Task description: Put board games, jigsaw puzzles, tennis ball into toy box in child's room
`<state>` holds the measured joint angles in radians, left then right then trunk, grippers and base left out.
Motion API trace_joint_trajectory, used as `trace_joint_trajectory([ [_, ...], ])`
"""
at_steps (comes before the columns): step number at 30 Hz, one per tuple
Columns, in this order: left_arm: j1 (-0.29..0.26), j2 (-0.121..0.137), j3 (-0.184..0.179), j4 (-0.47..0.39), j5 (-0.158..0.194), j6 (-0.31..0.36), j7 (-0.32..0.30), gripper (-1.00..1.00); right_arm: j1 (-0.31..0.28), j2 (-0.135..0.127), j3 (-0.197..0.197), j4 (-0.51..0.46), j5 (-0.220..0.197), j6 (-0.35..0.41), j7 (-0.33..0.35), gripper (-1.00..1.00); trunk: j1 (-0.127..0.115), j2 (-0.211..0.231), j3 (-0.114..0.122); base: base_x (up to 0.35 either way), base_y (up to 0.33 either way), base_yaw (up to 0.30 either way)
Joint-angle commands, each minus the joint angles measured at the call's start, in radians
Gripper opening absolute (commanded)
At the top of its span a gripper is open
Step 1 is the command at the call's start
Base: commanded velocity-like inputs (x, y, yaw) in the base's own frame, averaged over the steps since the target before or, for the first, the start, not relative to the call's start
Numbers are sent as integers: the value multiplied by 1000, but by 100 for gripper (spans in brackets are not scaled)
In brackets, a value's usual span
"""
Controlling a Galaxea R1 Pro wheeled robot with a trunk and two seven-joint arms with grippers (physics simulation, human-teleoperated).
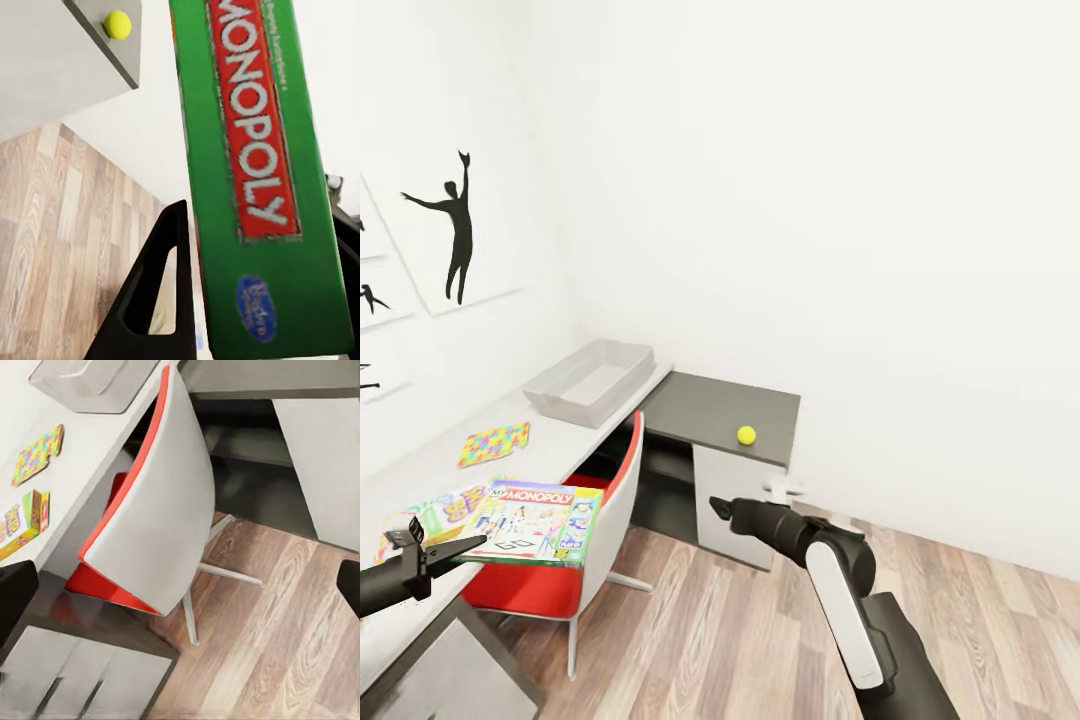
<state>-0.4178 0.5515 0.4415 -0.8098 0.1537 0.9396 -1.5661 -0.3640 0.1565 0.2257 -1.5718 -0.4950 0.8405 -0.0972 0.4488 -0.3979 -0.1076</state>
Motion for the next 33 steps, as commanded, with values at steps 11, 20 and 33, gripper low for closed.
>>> trace_joint_trajectory([
  [11, -1, 1, 0, 0, 1, 9, -5, -100, 0, 0, -4, -16, -11, 68, -7, 100, 1, -2, -2, 196, 0, 6],
  [20, -1, 1, 0, 0, 2, 9, -5, -100, 0, 1, -16, -15, -11, 67, -6, 100, 1, -2, -2, 12, 0, 0],
  [33, -1, -1, 0, 0, 1, 10, -5, -100, 0, 5, -15, -14, -11, 65, -8, 100, 1, -2, -2, 125, -42, 0],
])
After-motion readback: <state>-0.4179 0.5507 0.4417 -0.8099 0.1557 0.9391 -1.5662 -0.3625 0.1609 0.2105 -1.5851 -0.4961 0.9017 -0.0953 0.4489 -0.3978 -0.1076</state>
